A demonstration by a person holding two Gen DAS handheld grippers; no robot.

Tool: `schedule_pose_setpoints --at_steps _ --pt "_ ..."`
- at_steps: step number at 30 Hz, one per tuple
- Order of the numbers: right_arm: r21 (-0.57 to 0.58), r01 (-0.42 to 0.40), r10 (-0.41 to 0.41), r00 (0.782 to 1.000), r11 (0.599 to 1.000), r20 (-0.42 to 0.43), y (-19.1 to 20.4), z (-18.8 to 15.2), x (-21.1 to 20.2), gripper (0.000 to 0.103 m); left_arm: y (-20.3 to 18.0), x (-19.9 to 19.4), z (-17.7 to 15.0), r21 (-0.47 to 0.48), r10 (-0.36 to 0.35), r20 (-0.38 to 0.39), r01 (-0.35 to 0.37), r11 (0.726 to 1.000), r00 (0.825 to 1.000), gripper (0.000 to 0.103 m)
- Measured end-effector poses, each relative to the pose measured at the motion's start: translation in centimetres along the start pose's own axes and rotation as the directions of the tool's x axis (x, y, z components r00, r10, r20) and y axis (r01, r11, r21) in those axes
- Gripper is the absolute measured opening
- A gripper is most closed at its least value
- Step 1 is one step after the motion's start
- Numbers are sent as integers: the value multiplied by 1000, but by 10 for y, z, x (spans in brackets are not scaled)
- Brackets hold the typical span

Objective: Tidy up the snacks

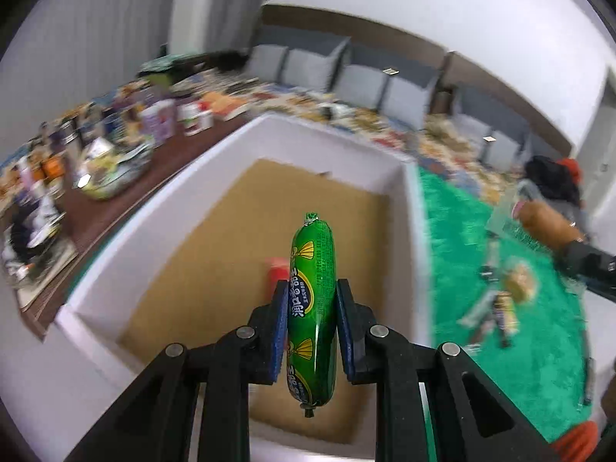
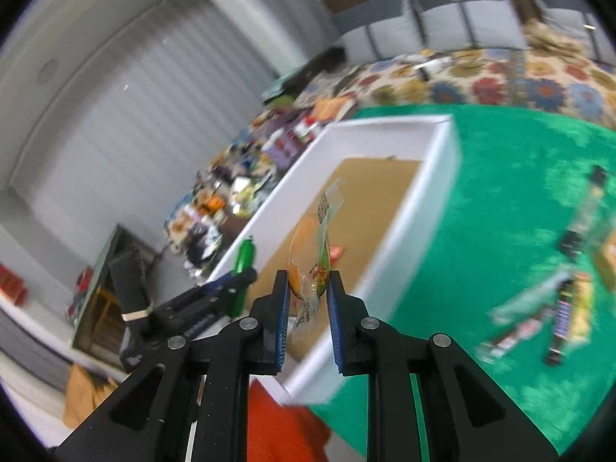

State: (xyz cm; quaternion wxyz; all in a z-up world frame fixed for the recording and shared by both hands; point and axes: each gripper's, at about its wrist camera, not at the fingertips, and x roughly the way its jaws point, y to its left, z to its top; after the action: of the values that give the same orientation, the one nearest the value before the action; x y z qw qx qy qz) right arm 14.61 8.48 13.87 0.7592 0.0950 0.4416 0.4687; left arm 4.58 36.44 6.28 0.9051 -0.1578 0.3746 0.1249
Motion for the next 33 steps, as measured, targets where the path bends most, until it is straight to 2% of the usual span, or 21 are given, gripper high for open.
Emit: schedule_pose_setpoints --at_steps 2,3,4,5,6,8,9,12,15,17,19,20,23,24,26,27,29,31,33 --pt "-6 -10 10 1000 1000 -30 11 -1 34 24 17 13 -9 0 55 -26 -55 999 998 23" --pt "-10 1 -1 999 1000 -40 15 -5 49 33 22 20 -14 1 89 -42 -89 996 995 29" --pt "-14 19 -20 998 1000 -54 17 -9 59 62 28 27 -19 1 111 -60 -111 994 992 38" --pt "-15 42 -43 996 999 -77 16 -14 70 70 32 32 -24 -2 131 -74 -131 991 989 63" --pt "-16 53 -54 995 998 -79 14 -19 71 71 35 32 -28 -8 150 -70 -151 989 986 81" --pt "-37 76 -79 994 996 -73 6 -27 65 70 34 25 -36 -25 161 -18 -161 987 987 90" --pt "-62 114 -118 991 992 -65 -3 -35 59 70 32 21 -40 -33 149 -5 -149 988 989 94" --pt "-121 266 -270 963 956 -20 -43 -60 31 70 16 12 -47 -33 105 2 -105 994 994 94" --pt "-144 490 -489 871 860 47 -103 -100 -8 71 -21 -3 -52 16 38 31 -38 999 999 94" --pt "-125 608 -607 793 784 51 -148 -130 -37 70 -52 -11 -55 61 -20 42 17 998 999 94" --pt "-78 699 -699 714 711 35 -195 -161 -72 70 -88 -16 -62 107 -91 39 86 990 995 94" --pt "-57 725 -725 689 687 27 -211 -171 -86 70 -113 -16 -69 140 -138 24 133 981 990 94" --pt "55 795 -796 606 605 -5 -266 -208 -140 70 -168 -4 -89 209 -211 -43 216 954 976 98" --pt "87 808 -810 586 583 -8 -279 -216 -154 71 -189 6 -99 235 -217 -78 230 944 973 98" --pt "134 821 -827 562 555 -13 -294 -226 -177 71 -222 26 -119 282 -209 -130 238 929 969 98" --pt "180 816 -828 560 550 -6 -306 -232 -192 74 -239 41 -131 305 -197 -160 238 922 967 97" --pt "267 804 -832 555 532 -14 -320 -233 -207 75 -260 62 -147 329 -176 -198 235 915 964 97" --pt "330 786 -828 560 523 -21 -331 -233 -214 75 -275 81 -157 352 -146 -205 212 912 968 97" --pt "357 782 -834 552 511 -13 -332 -231 -219 77 -286 98 -162 369 -107 -197 174 913 975 97"
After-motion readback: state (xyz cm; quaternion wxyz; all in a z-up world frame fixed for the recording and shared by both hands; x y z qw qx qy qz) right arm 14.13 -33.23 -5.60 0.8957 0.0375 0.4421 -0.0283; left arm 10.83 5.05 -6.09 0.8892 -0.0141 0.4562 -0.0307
